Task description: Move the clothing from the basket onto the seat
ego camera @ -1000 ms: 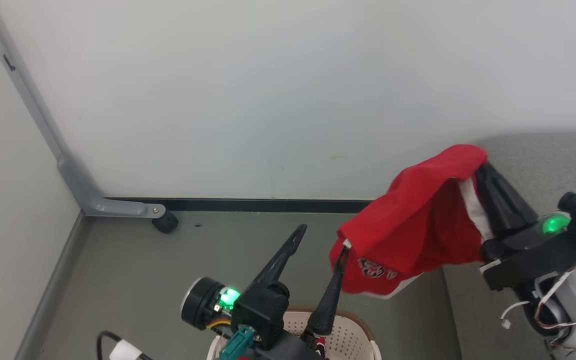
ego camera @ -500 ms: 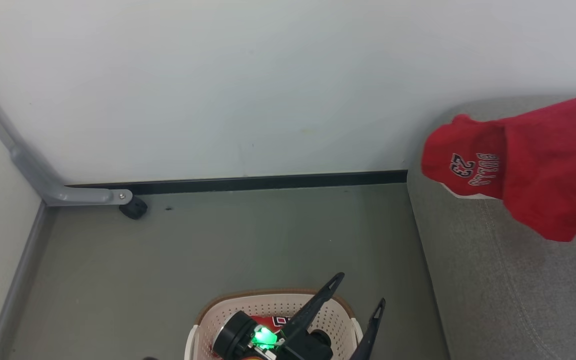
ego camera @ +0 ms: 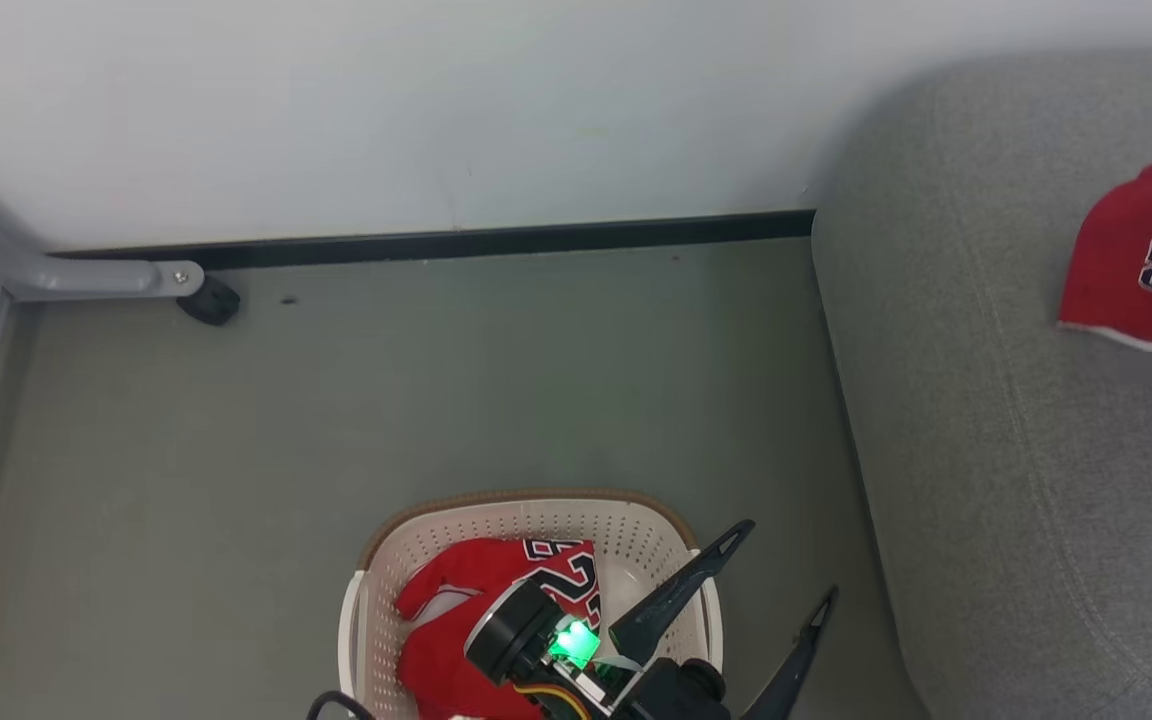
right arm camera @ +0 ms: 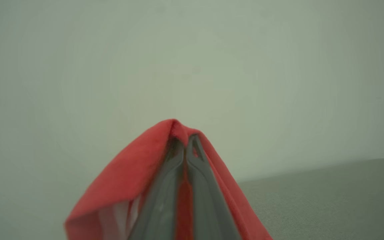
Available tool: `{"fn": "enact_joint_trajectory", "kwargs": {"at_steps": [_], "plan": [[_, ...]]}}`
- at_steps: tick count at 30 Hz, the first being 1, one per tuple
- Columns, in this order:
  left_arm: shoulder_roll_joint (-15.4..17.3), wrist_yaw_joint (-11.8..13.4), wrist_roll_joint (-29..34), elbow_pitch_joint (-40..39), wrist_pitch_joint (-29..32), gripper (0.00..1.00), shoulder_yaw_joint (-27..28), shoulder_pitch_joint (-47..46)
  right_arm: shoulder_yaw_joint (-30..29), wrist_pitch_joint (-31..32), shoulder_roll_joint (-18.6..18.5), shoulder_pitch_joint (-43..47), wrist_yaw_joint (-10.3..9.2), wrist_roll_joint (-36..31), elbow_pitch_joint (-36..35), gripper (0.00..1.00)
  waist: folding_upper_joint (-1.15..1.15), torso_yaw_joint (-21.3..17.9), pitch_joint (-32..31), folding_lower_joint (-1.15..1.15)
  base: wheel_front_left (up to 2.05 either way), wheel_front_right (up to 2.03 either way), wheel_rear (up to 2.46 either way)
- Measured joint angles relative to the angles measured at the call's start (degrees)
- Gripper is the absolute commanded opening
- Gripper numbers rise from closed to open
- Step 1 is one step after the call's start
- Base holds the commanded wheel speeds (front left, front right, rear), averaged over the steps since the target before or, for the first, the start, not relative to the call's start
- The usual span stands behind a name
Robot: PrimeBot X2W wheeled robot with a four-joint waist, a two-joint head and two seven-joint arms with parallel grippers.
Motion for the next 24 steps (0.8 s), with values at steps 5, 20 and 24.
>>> {"fn": "enact_joint_trajectory", "kwargs": {"at_steps": [5,20,24], "plan": [[0.0,0.0,1.34,-0.29,-0.64,1.0,-0.85,-2.21,0.54,0.0,-2.57,-2.76,0.0,3.15,1.49,0.0,0.0,0.39,4.14,0.0,0.0,0.0,0.0],[-0.09,0.0,1.86,0.58,-3.78,1.0,1.56,-10.09,2.29,0.0,-6.89,-7.99,0.01,12.77,7.14,0.0,0.0,2.29,16.76,0.0,0.0,0.0,0.0],[-0.1,0.0,2.15,1.48,-4.58,1.0,1.72,-11.1,3.89,0.0,-6.86,-8.92,0.01,14.6,8.55,0.0,0.0,2.55,19.64,0.0,0.0,0.0,0.0]]}}
